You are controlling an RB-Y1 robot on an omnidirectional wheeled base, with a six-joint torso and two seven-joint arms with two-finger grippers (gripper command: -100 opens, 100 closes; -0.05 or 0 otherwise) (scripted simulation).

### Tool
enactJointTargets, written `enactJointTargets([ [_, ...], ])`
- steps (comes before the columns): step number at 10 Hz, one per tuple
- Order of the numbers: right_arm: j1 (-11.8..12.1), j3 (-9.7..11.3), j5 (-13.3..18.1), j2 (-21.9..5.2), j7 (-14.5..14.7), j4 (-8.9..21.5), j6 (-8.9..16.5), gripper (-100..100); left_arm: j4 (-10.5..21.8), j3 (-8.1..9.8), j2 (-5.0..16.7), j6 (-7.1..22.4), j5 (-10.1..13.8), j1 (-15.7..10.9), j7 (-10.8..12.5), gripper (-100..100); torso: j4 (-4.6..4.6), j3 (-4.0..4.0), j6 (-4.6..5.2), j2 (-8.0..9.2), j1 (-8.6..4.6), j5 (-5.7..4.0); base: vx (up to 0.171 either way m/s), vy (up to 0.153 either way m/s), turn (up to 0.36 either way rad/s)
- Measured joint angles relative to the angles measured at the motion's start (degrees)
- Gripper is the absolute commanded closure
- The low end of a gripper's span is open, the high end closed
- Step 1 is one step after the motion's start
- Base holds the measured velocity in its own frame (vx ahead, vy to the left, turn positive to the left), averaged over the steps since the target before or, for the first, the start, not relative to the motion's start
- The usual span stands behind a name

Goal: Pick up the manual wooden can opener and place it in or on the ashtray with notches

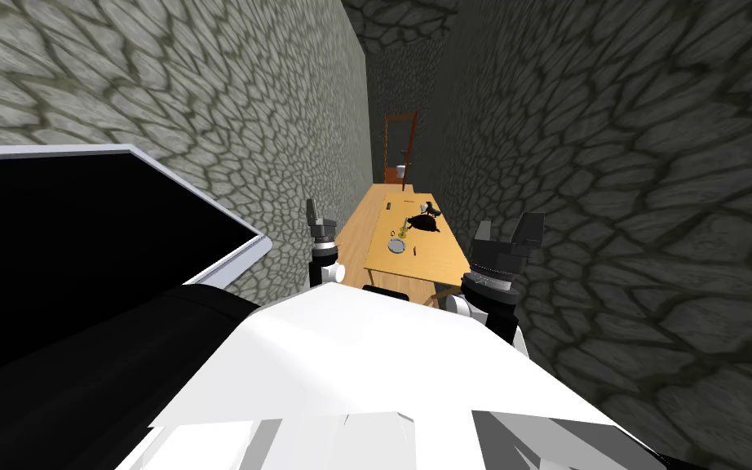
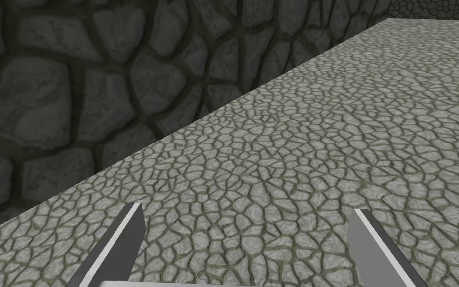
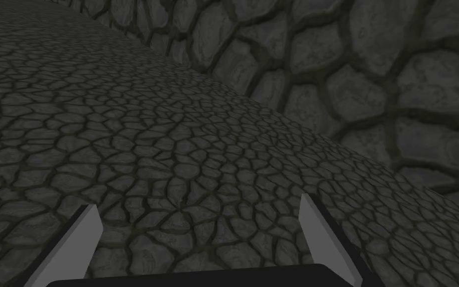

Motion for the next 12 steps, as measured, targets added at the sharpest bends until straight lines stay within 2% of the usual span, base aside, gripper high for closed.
enactJointTargets([
  [3,-1.5,-1.3,-0.6,-2.6,-3.0,1.9,0.9,-100,0.0,0.00,0.0,0.0,0.0,0.0,0.0,0,0.04,0.11,-0.01,0.19,-0.21,-0.05,-0.057,-0.050,0.155],
  [6,-3.2,-3.4,-1.8,-4.7,-7.8,4.2,2.3,-100,0.0,0.00,0.0,0.0,0.0,0.0,0.0,0,0.06,0.14,-0.02,0.25,-0.22,-0.05,-0.071,-0.051,0.239],
  [7,-4.6,-4.6,-2.4,-5.4,-9.7,5.2,3.4,-100,0.0,0.00,0.0,0.0,0.0,0.0,0.0,0,0.06,0.14,-0.02,0.24,-0.25,-0.05,-0.104,-0.066,0.291],
  [8,-5.5,-5.5,-2.9,-5.8,-11.5,7.2,3.6,-100,0.0,0.00,0.0,0.0,0.0,0.0,0.0,0,0.07,0.18,-0.02,0.32,-0.29,-0.07,-0.081,-0.056,0.070],
  [12,-7.8,-7.1,-3.8,-6.2,-16.7,10.9,4.7,-100,0.0,0.00,0.0,0.0,0.0,0.0,0.0,0,0.04,0.11,-0.01,0.19,-0.15,-0.04,-0.063,-0.038,0.195],
])
